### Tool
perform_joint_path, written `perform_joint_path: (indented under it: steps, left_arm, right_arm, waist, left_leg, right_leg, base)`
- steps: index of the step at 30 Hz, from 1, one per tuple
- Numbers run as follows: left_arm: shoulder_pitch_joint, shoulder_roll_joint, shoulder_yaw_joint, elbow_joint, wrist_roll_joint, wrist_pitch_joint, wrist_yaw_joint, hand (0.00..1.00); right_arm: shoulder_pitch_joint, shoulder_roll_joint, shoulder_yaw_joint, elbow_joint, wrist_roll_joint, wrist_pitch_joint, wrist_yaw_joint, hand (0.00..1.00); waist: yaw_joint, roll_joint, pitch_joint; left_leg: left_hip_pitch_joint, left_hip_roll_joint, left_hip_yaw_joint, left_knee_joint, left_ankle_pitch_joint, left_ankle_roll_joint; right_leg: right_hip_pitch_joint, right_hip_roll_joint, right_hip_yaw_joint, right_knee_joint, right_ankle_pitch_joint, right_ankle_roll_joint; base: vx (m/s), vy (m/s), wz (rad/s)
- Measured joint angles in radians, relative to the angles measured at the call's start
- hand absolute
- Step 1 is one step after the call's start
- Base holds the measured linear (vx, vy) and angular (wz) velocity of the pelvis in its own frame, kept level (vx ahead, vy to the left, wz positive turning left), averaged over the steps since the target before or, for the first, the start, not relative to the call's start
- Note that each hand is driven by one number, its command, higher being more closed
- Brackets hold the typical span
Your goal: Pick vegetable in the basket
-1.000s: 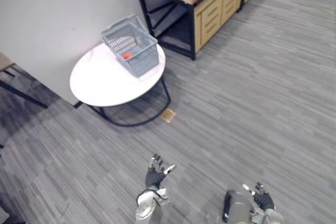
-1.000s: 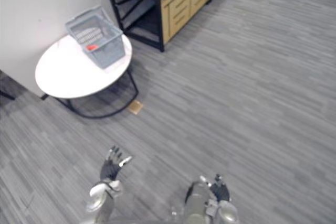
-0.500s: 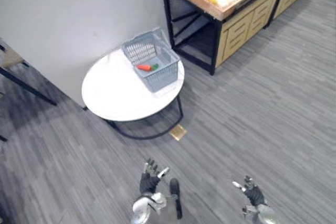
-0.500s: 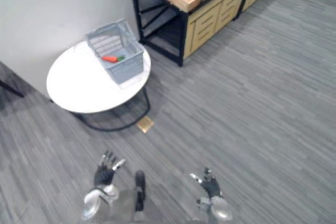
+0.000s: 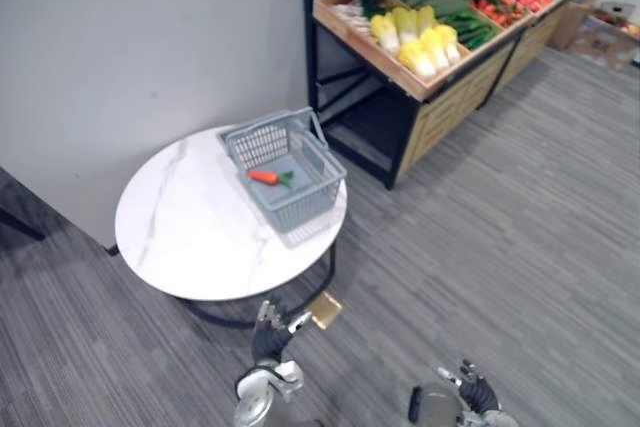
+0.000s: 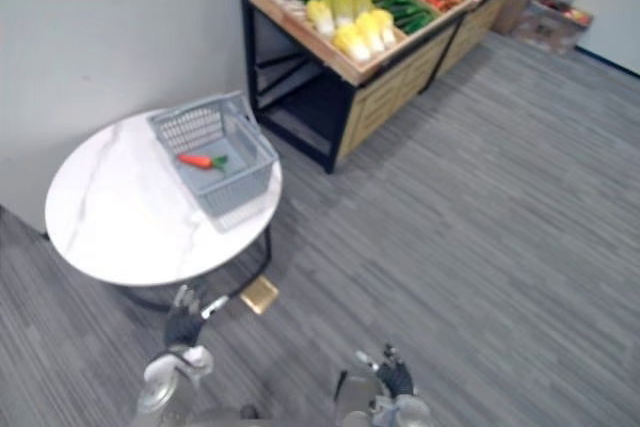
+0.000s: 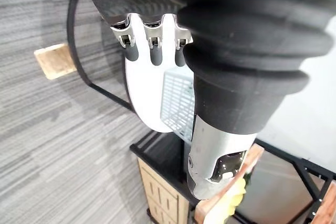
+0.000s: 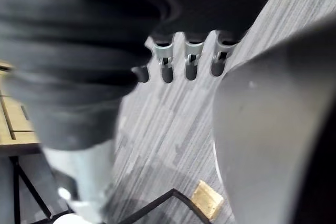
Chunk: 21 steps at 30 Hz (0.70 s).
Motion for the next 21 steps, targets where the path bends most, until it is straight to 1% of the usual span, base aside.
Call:
perform_joint_path:
  steps: [1,2,3,4,5,6,7,8,9,10,11,12,13,14,15,16,17,18,19,20,21]
  left_arm:
    - [-0.008,-0.008,-0.01,-0.002,0.0,0.0,0.0,0.0]
    - [-0.009,-0.016,-0.016,-0.002,0.0,0.0,0.0,0.0]
    - [-0.009,-0.019,-0.019,-0.002,0.0,0.0,0.0,0.0]
    - [-0.013,-0.027,-0.016,-0.002,0.0,0.001,0.001,0.0]
    - [-0.015,-0.031,-0.011,-0.002,-0.001,0.001,0.002,0.0]
    - [-0.012,-0.039,0.004,-0.005,0.0,0.001,0.003,0.0]
    - [-0.01,-0.039,0.008,-0.007,0.0,0.001,0.003,0.0]
    - [-0.01,-0.047,0.013,-0.009,-0.001,0.002,0.005,0.0]
    - [-0.009,-0.056,0.012,-0.009,-0.001,0.007,0.007,0.0]
    - [-0.006,-0.071,0.008,-0.009,-0.001,0.011,0.008,0.0]
    - [-0.005,-0.095,0.0,-0.02,-0.002,0.011,0.011,0.0]
    - [0.001,-0.096,0.0,-0.031,-0.002,0.011,0.011,0.0]
    - [0.0,-0.095,0.003,-0.034,-0.002,0.01,0.011,0.0]
    - [-0.009,-0.092,0.004,-0.035,-0.007,0.009,0.016,0.0]
    - [-0.011,-0.091,0.003,-0.034,-0.012,0.006,0.016,0.0]
    - [-0.01,-0.091,0.003,-0.033,-0.013,0.005,0.015,0.0]
    - [-0.007,-0.091,0.002,-0.029,-0.012,0.005,0.015,0.0]
    - [-0.006,-0.09,0.004,-0.028,-0.012,0.005,0.013,0.0]
    - [-0.002,-0.09,0.004,-0.028,-0.012,0.005,0.012,0.0]
    - [0.007,-0.089,0.005,-0.024,-0.012,0.004,0.011,0.0]
    - [0.01,-0.089,0.008,-0.016,-0.012,0.003,0.011,0.0]
  right_arm:
    - [0.004,-0.001,-0.012,-0.021,0.0,-0.001,0.0,0.0]
    - [0.004,-0.001,-0.03,-0.023,0.001,-0.001,-0.001,0.0]
    - [0.006,0.001,-0.037,-0.022,0.001,-0.001,-0.002,0.0]
    - [0.011,0.004,-0.042,-0.022,0.003,0.0,-0.004,0.0]
    - [0.016,0.006,-0.045,-0.021,0.003,0.002,-0.006,0.0]
    - [0.021,0.01,-0.044,-0.027,0.003,0.003,-0.007,0.0]
    - [0.026,0.012,-0.043,-0.032,0.003,0.005,-0.008,0.0]
    - [0.034,0.007,-0.041,-0.044,0.0,0.008,-0.005,0.0]
    - [0.034,-0.006,-0.041,-0.058,-0.001,0.007,-0.007,0.0]
    - [0.029,-0.022,-0.04,-0.056,-0.002,0.008,-0.007,0.0]
    - [0.018,-0.036,-0.04,-0.049,-0.002,0.016,-0.007,0.0]
    - [0.015,-0.039,-0.04,-0.05,-0.002,0.019,-0.005,0.0]
    - [0.014,-0.04,-0.04,-0.049,-0.002,0.021,-0.004,0.0]
    - [0.015,-0.044,-0.039,-0.048,-0.003,0.025,-0.004,0.0]
    - [0.009,-0.045,-0.038,-0.031,-0.002,0.025,-0.007,0.0]
    - [0.005,-0.045,-0.037,-0.021,-0.002,0.025,-0.007,0.0]
    - [0.002,-0.044,-0.036,-0.007,0.0,0.023,-0.008,0.0]
    - [0.002,-0.044,-0.035,0.007,0.005,0.022,-0.009,0.0]
    - [-0.001,-0.045,-0.034,0.018,0.006,0.02,-0.009,0.0]
    - [-0.008,-0.051,-0.034,0.033,0.007,0.017,-0.011,0.0]
    - [-0.011,-0.053,-0.034,0.034,0.008,0.017,-0.011,0.0]
  waist:
    - [-0.004,0.016,0.011]
    - [-0.001,0.026,0.015]
    - [0.0,0.029,0.013]
    - [0.007,0.032,0.013]
    - [0.015,0.027,0.011]
    - [0.015,0.022,0.006]
    - [0.015,0.016,0.001]
    - [0.015,0.022,-0.006]
    - [0.009,0.056,-0.023]
    - [0.014,0.072,-0.028]
    - [0.019,0.089,-0.032]
    - [0.006,0.1,-0.035]
    - [0.004,0.099,-0.031]
    - [0.003,0.111,-0.028]
    - [0.008,0.109,-0.026]
    - [0.01,0.105,-0.024]
    - [0.011,0.096,-0.021]
    - [0.013,0.085,-0.022]
    - [0.014,0.081,-0.023]
    - [0.015,0.08,-0.022]
    - [0.015,0.082,-0.022]
  left_leg:
    - [0.029,0.016,-0.027,0.003,-0.026,-0.011]
    - [0.049,0.037,-0.042,0.019,-0.057,-0.03]
    - [0.054,0.045,-0.057,0.03,-0.075,-0.041]
    - [0.071,0.065,-0.081,0.044,-0.111,-0.071]
    - [0.085,0.073,-0.093,0.047,-0.134,-0.092]
    - [0.102,0.087,-0.12,0.059,-0.176,-0.122]
    - [0.115,0.09,-0.136,0.058,-0.196,-0.133]
    - [0.142,0.113,-0.166,0.055,-0.239,-0.147]
    - [0.151,0.153,-0.193,0.053,-0.239,-0.152]
    - [0.148,0.166,-0.198,0.064,-0.213,-0.153]
    - [0.118,0.182,-0.212,0.107,-0.139,-0.153]
    - [0.071,0.194,-0.23,0.184,-0.063,-0.15]
    - [0.044,0.203,-0.23,0.238,-0.021,-0.148]
    - [-0.044,0.225,-0.247,0.395,0.079,-0.177]
    - [-0.136,0.233,-0.243,0.567,0.099,-0.212]
    - [-0.175,0.231,-0.225,0.628,0.096,-0.213]
    - [-0.24,0.233,-0.153,0.692,0.089,-0.201]
    - [-0.279,0.236,-0.07,0.694,0.077,-0.179]
    - [-0.296,0.236,-0.03,0.677,0.07,-0.168]
    - [-0.32,0.234,0.034,0.608,0.07,-0.165]
    - [-0.327,0.23,0.058,0.552,0.071,-0.165]
  right_leg:
    - [-0.008,0.015,-0.034,-0.128,-0.009,0.001]
    - [-0.005,0.026,-0.046,-0.298,-0.005,0.007]
    - [0.002,0.031,-0.044,-0.394,0.005,0.02]
    - [0.018,0.036,-0.022,-0.587,0.028,0.043]
    - [0.026,0.034,0.01,-0.7,0.038,0.051]
    - [0.037,0.021,0.039,-0.773,0.042,0.058]
    - [0.037,0.012,0.048,-0.767,0.041,0.057]
    - [0.019,0.002,0.053,-0.69,0.096,0.088]
    - [-0.005,0.02,0.035,-0.581,0.087,0.09]
    - [-0.022,0.026,0.024,-0.53,0.04,0.081]
    - [-0.025,0.016,-0.003,-0.476,-0.005,0.058]
    - [0.005,0.007,-0.049,-0.461,-0.047,0.04]
    - [0.03,0.005,-0.071,-0.466,-0.063,0.032]
    - [0.103,0.0,-0.124,-0.499,-0.086,0.016]
    - [0.178,-0.002,-0.169,-0.55,-0.093,0.005]
    - [0.218,-0.002,-0.188,-0.583,-0.093,0.005]
    - [0.301,-0.006,-0.234,-0.648,-0.092,0.005]
    - [0.369,-0.009,-0.275,-0.701,-0.089,0.009]
    - [0.394,-0.009,-0.289,-0.725,-0.087,0.013]
    - [0.435,-0.005,-0.311,-0.766,-0.081,0.022]
    - [0.45,-0.002,-0.32,-0.783,-0.078,0.026]
  base:
    - [0.46,-0.206,0.73]
    - [0.39,-0.186,0.69]
    - [0.33,-0.22,0.68]
    - [0.37,-0.276,0.58]
    - [0.55,-0.437,0.7]
    - [0.47,-0.397,0.55]
    - [0.51,-0.463,0.67]
    - [0.65,-0.559,0.8]
    - [0.67,-0.552,0.74]
    - [0.54,-0.423,0.65]
    - [0.41,-0.383,0.7]
    - [0.5,-0.495,0.78]
    - [0.59,-0.553,1.0]
    - [0.54,-0.449,0.89]
    - [0.4,-0.31,0.86]
    - [0.35,-0.258,0.81]
    - [0.32,-0.218,0.81]
    - [0.31,-0.193,0.78]
    - [0.28,-0.132,0.58]
    - [0.2,-0.064,0.31]
    - [0.3,0.006,0.24]
